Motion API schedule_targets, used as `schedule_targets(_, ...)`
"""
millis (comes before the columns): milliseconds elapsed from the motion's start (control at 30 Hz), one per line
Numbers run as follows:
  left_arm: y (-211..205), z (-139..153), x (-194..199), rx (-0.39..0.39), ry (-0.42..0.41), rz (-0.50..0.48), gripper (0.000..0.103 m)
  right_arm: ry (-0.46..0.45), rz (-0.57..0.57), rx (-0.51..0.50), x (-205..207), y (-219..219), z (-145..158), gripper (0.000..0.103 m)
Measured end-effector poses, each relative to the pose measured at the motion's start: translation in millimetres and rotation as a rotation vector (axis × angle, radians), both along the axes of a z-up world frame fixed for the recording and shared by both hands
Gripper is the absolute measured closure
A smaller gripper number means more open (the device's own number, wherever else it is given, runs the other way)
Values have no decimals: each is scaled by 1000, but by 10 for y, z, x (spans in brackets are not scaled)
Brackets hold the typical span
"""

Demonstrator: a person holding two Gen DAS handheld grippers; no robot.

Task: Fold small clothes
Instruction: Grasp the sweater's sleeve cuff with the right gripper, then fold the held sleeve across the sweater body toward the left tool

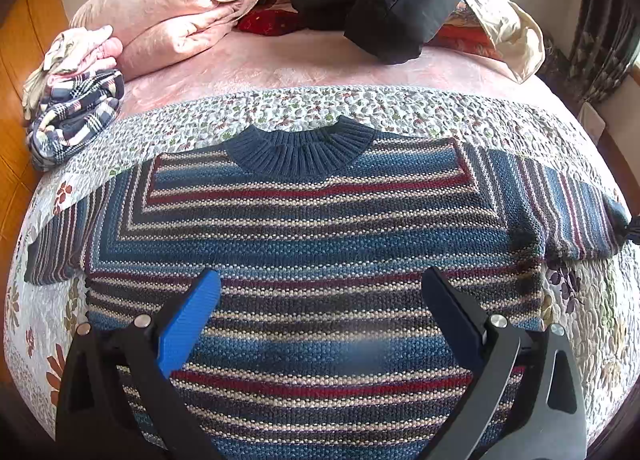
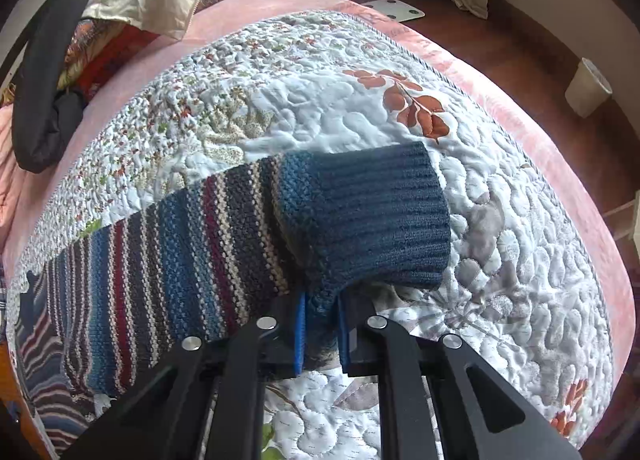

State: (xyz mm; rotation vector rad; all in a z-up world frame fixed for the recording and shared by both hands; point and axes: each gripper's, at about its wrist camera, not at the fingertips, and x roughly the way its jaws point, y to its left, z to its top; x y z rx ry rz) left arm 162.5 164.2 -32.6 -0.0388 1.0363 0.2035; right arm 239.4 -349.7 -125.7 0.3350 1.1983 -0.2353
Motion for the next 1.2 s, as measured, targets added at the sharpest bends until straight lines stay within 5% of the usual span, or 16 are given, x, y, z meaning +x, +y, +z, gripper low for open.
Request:
schedule_targets(200, 223, -12, -60, 7, 7, 26, 3, -118, 96, 82, 11, 547, 378, 91)
schedule_targets(567, 549, 23, -200, -24, 12, 59, 3, -196, 366, 220, 55, 2247, 694, 91)
schedule_targets(900, 815, 54, -239, -89, 28, 93, 3, -133, 511, 237, -34, 3360, 341, 91)
schedule_targets(1200, 649, 38, -69, -135, 37, 58, 3, -42, 570, 179, -154, 3611, -138, 85)
